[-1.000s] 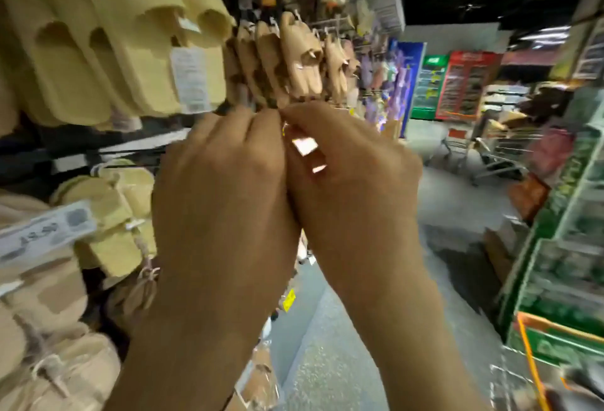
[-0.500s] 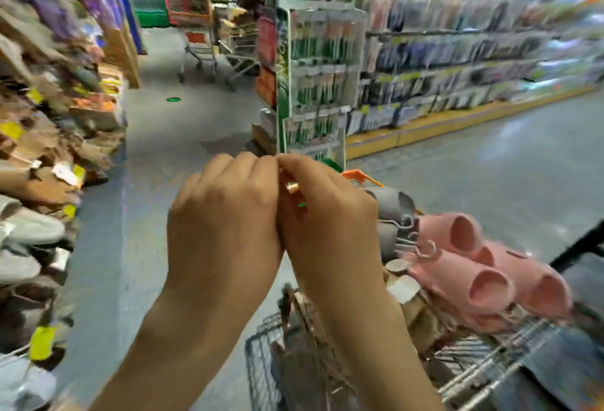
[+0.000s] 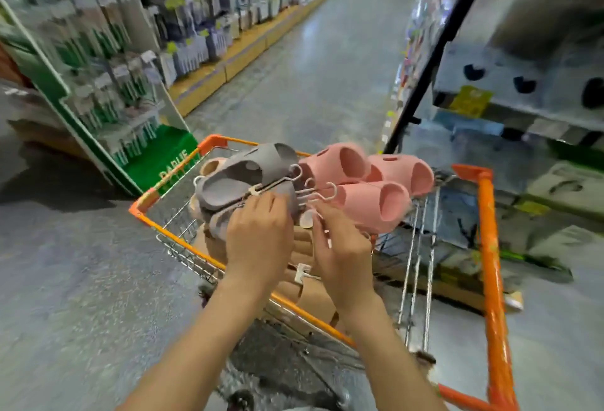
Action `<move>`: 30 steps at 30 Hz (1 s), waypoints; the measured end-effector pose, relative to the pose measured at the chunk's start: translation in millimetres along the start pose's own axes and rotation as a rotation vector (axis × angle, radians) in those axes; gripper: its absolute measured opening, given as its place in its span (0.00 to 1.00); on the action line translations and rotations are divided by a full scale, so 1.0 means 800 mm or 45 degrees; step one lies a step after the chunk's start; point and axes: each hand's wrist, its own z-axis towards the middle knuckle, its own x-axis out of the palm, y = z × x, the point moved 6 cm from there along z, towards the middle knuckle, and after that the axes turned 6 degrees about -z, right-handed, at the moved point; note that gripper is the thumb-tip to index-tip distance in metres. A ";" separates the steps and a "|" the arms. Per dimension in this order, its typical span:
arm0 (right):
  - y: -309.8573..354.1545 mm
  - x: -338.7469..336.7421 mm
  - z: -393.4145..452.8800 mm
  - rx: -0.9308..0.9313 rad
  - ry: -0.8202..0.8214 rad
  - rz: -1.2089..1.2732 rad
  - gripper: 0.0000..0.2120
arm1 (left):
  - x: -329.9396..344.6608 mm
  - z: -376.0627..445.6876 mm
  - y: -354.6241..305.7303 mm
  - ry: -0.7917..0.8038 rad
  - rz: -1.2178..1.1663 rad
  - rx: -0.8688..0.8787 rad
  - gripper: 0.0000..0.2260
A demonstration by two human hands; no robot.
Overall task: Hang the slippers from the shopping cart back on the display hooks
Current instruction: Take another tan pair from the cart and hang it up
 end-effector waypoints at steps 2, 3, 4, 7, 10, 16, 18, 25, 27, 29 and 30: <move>-0.041 0.024 -0.019 0.180 0.067 -0.128 0.10 | 0.051 -0.008 0.012 0.137 -0.060 0.002 0.10; -0.066 0.038 -0.035 0.294 0.108 -0.188 0.12 | 0.078 -0.014 0.019 0.245 -0.070 -0.001 0.13; -0.089 0.049 -0.050 0.407 0.128 -0.228 0.12 | 0.105 -0.022 0.027 0.339 -0.059 0.006 0.15; -0.139 0.072 -0.091 0.679 0.208 -0.292 0.14 | 0.175 -0.049 0.055 0.653 -0.045 -0.025 0.16; -0.187 0.093 -0.129 1.045 0.426 -0.344 0.17 | 0.232 -0.074 0.089 0.965 -0.014 -0.142 0.20; -0.238 0.118 -0.179 1.516 0.864 -0.374 0.15 | 0.296 -0.093 0.133 1.224 0.118 -0.131 0.17; -0.245 0.125 -0.185 1.534 0.949 -0.325 0.15 | 0.310 -0.095 0.137 1.309 0.121 -0.087 0.17; -0.264 0.128 -0.201 1.551 1.101 -0.400 0.10 | 0.350 -0.119 0.086 1.641 -0.486 -0.222 0.16; -0.262 0.129 -0.206 1.475 1.130 -0.406 0.03 | 0.355 -0.130 0.073 1.797 -0.547 -0.307 0.21; -0.261 0.131 -0.202 1.368 1.158 -0.441 0.09 | 0.357 -0.134 0.060 1.946 -0.462 -0.211 0.25; -0.262 0.130 -0.196 1.369 1.135 -0.448 0.12 | 0.357 -0.133 0.054 1.987 -0.431 -0.196 0.26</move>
